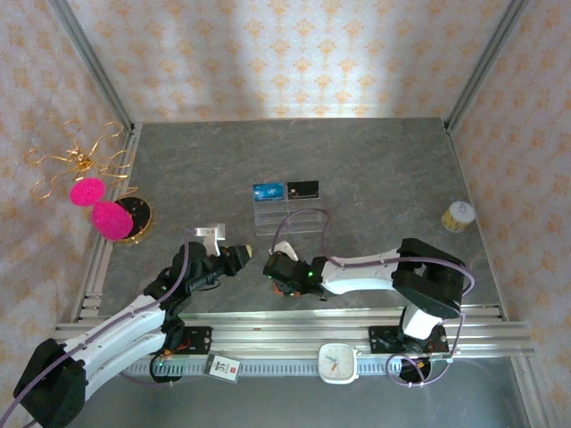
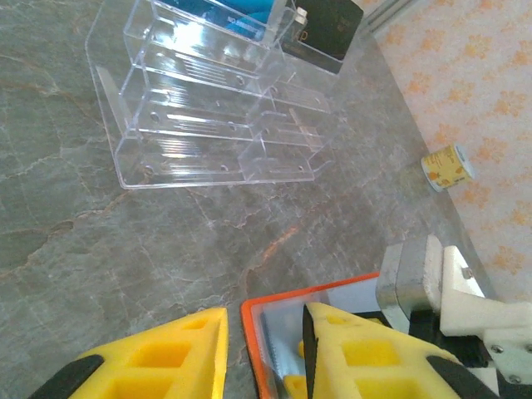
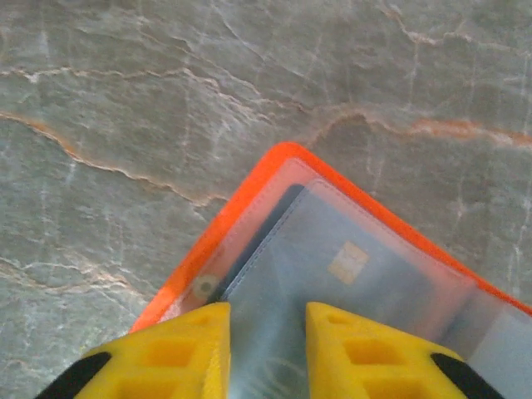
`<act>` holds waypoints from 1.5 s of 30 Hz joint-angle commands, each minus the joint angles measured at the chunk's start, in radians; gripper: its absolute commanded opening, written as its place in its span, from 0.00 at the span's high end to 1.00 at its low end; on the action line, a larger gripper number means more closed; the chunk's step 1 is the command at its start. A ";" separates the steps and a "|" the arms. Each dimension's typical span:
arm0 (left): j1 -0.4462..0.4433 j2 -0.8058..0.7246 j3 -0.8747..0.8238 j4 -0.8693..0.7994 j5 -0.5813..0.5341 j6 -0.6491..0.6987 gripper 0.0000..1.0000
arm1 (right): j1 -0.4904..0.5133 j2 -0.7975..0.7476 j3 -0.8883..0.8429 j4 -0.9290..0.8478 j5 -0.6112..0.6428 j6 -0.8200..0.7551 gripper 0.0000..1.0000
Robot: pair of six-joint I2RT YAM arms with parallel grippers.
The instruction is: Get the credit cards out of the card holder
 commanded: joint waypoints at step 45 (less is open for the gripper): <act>-0.207 0.430 0.032 0.347 0.143 -0.052 1.00 | -0.003 -0.140 -0.158 0.284 -0.067 0.112 1.00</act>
